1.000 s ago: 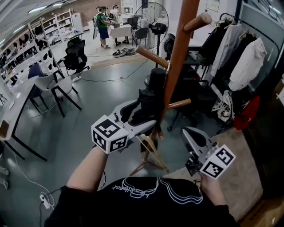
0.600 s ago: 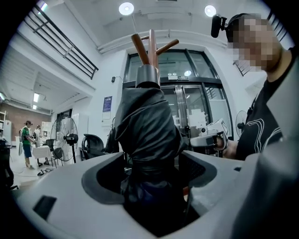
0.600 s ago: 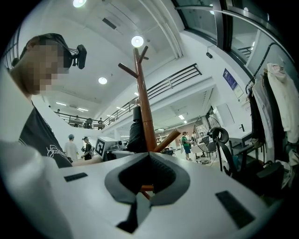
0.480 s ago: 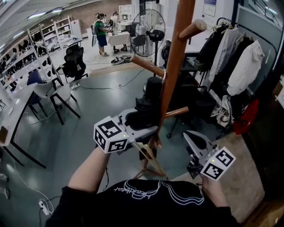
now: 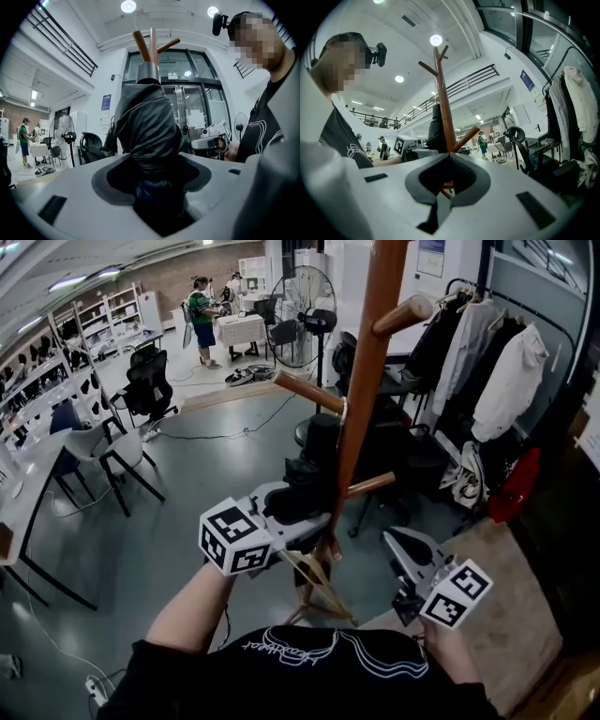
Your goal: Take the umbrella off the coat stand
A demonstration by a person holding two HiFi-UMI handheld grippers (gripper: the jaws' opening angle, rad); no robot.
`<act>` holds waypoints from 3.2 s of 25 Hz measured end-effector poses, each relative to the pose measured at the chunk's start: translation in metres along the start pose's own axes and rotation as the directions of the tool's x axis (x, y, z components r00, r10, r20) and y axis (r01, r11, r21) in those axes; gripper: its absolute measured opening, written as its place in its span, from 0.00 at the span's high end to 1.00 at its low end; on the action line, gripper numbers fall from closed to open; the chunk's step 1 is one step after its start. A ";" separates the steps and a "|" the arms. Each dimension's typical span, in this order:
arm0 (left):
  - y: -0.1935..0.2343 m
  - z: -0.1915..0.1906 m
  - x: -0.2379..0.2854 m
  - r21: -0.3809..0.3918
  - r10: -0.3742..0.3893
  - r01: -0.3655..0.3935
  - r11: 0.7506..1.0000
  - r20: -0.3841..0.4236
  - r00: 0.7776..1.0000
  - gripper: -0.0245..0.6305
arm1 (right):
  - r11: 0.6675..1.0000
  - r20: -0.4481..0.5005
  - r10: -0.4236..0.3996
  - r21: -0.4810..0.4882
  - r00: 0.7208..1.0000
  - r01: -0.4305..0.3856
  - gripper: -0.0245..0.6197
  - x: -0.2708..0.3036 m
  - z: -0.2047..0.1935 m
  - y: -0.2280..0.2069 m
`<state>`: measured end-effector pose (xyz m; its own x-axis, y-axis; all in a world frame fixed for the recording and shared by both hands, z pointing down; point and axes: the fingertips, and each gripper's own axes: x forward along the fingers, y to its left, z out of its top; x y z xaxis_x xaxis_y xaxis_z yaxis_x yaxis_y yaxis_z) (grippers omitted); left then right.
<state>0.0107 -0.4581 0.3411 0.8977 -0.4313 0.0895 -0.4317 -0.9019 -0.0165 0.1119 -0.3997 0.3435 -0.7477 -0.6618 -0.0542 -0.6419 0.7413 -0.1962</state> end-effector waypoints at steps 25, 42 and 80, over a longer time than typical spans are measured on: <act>-0.001 0.010 -0.009 -0.078 -0.083 0.085 0.993 0.024 0.996 0.59 | 0.986 0.032 -0.155 0.070 0.987 0.153 0.96 -0.008 -0.021 -0.001; 0.003 0.042 -0.046 -0.115 -0.069 0.081 0.990 0.106 0.992 0.59 | 0.987 -0.005 -0.155 0.050 0.988 0.155 0.96 0.008 -0.013 0.024; -0.125 -0.078 -0.209 -0.326 -0.131 0.134 0.936 0.031 0.991 0.59 | 0.986 0.010 -0.142 0.087 0.990 0.141 0.96 0.022 -0.073 0.216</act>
<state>-0.1297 -0.2533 0.4018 0.9487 -0.3104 0.0596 -0.3127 -0.8941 0.3208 -0.0560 -0.2458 0.3717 -0.6471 -0.7616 -0.0360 -0.7235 0.6282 -0.2862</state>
